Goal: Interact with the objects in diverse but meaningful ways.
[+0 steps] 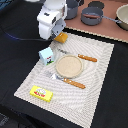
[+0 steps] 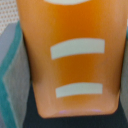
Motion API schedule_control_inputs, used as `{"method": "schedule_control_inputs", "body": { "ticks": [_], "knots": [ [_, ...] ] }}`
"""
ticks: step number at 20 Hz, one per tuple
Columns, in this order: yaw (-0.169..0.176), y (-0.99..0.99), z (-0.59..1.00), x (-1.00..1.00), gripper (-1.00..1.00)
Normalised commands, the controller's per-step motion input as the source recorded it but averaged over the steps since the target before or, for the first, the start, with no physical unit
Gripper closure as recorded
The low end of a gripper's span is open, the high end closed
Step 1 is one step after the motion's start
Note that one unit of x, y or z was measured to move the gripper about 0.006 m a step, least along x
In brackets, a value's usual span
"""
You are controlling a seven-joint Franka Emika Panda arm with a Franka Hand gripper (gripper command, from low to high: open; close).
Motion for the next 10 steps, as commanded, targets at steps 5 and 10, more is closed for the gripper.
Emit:
{"method": "schedule_control_inputs", "body": {
  "ticks": [5, 10],
  "knots": [
    [0.001, 0.03, -0.03, -0.07, -1.0],
    [-0.001, 0.23, 0.45, 0.0, -1.0]
  ]
}}
